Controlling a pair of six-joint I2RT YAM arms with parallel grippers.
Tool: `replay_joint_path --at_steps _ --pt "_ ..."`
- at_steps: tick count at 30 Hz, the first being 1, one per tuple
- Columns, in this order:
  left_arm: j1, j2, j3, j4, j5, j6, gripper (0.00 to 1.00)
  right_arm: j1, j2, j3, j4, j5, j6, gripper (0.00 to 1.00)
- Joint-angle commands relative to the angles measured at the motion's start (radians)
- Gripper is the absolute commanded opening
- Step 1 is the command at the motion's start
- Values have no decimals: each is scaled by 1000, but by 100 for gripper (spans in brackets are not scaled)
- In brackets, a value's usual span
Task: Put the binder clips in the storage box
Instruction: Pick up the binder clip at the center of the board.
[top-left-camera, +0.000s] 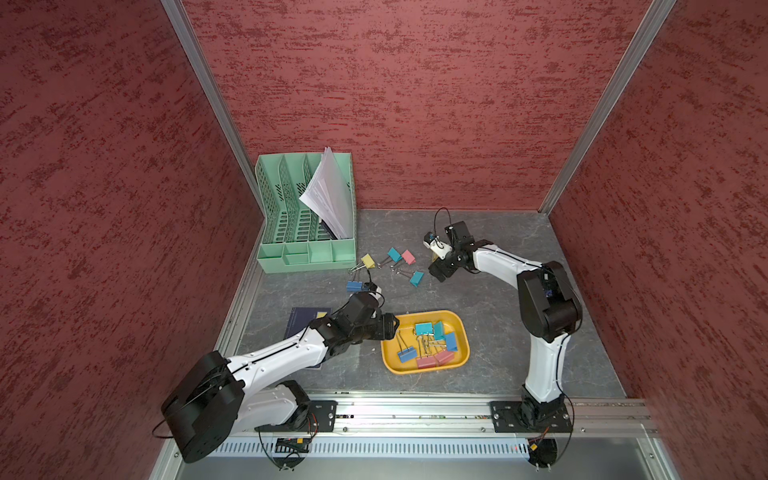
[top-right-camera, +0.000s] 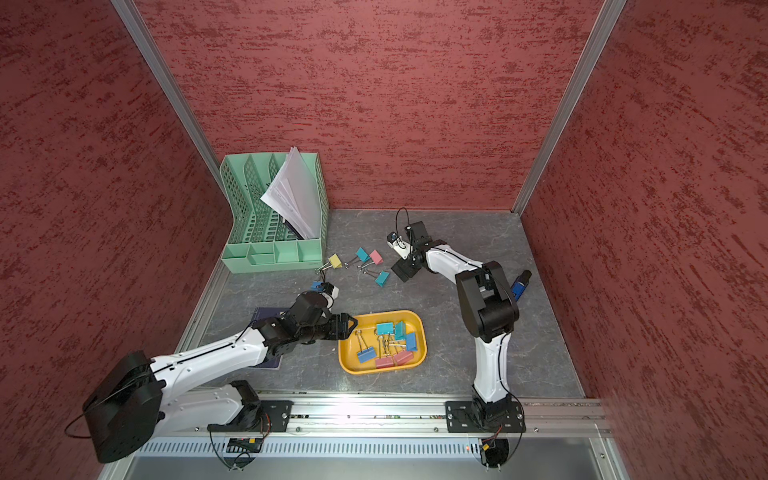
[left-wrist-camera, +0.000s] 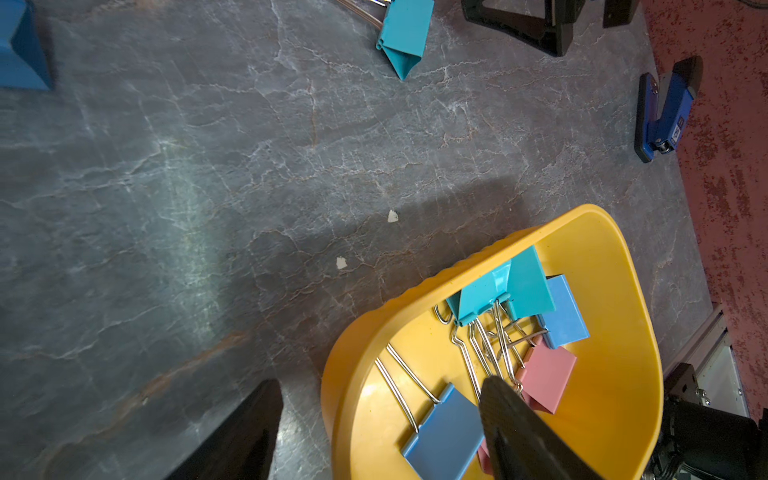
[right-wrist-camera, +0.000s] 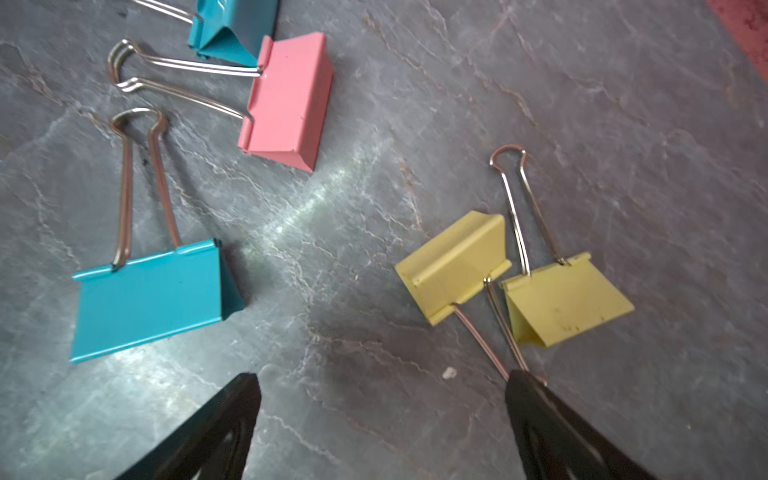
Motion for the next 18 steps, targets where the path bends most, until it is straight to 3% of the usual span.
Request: replay_joint_path --at_steps 1,6,12,15,16,17,18 --pt "16 -18 -24 -24 7 -5 79 -17 42 73 26 -14 -102 97" --pt "31 -16 -31 -28 12 -7 79 -29 87 130 49 10 -80 97" --pt "39 -22 -44 -23 18 -10 80 -101 27 85 110 58 164 93" --pt "41 -18 -45 -19 22 -7 79 -153 21 111 29 23 256 69" --pt "44 -18 -46 -19 24 -7 79 -168 21 113 8 38 290 52" --pt "45 -16 -46 -18 27 -5 79 -183 17 112 -3 32 311 42" --pt "47 -16 -47 -16 28 -4 79 -196 13 105 -4 26 333 40"
